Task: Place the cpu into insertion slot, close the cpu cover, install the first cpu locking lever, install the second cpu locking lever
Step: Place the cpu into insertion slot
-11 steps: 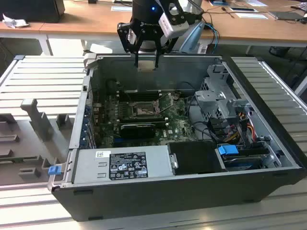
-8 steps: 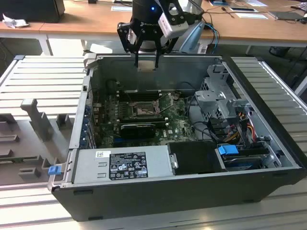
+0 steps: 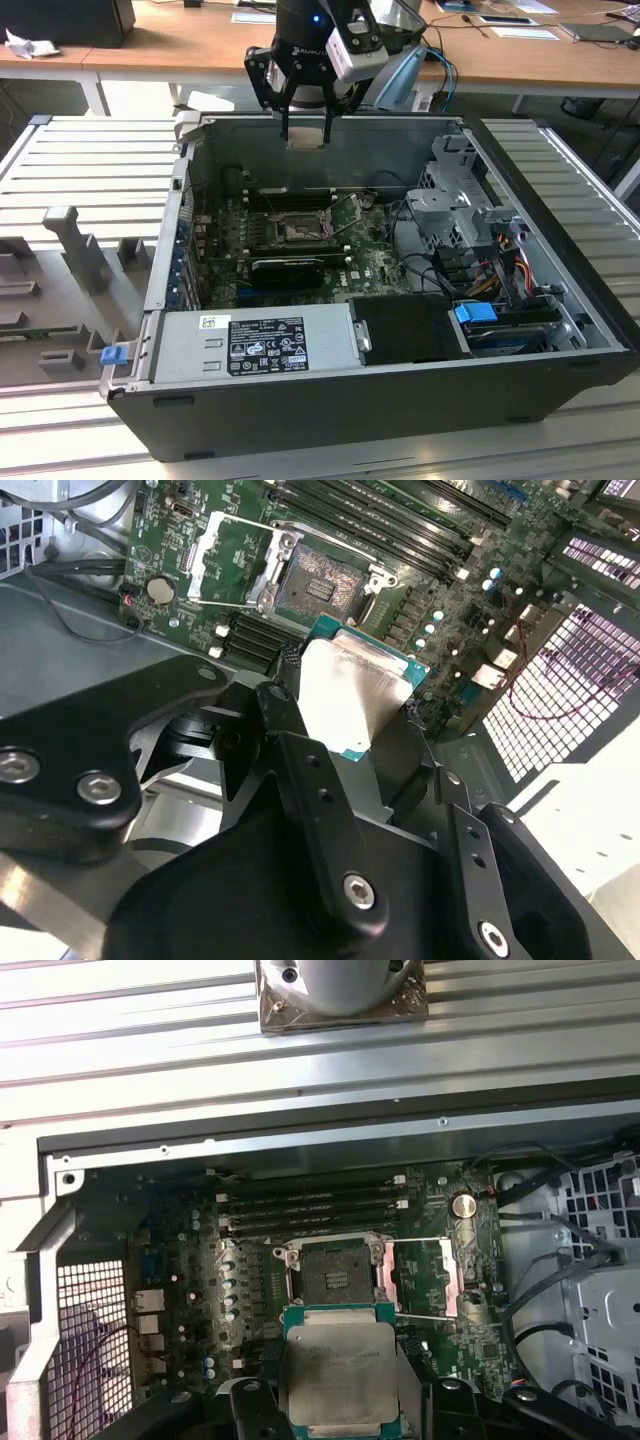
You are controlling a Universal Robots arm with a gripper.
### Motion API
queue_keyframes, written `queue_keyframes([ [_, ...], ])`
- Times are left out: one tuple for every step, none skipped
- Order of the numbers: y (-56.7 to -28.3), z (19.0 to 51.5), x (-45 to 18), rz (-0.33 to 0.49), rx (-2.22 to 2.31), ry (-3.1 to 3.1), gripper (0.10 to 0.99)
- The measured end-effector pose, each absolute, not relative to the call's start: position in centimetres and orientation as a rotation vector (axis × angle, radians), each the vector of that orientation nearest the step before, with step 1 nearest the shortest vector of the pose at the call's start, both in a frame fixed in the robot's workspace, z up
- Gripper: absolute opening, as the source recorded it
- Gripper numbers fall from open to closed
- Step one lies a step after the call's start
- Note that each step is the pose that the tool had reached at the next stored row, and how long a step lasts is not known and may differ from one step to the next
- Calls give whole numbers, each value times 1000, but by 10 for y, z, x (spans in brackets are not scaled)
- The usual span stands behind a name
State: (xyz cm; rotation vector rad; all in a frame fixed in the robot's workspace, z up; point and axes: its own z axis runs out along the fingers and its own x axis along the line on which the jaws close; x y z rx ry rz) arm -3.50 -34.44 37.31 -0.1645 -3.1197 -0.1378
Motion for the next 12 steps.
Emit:
queue_keyframes([
  [-344, 373, -35, -138, -164, -3120, 525],
  [-344, 373, -35, -137, -165, -3120, 525],
  [-344, 373, -35, -137, -167, -3120, 525],
  [-344, 373, -35, -137, -176, -3119, 525],
  [-344, 373, -35, -138, -186, -3119, 525],
  [-344, 373, -35, -138, -195, -3119, 525],
  [-344, 373, -35, -138, -209, -3118, 525],
  [-344, 373, -35, -138, -219, -3118, 525],
  [-344, 373, -35, -138, -245, -3117, 525],
  [-344, 373, -35, -138, -258, -3116, 525],
  [-344, 372, -35, -138, -271, -3115, 525],
  [-344, 372, -35, -138, -279, -3115, 525],
])
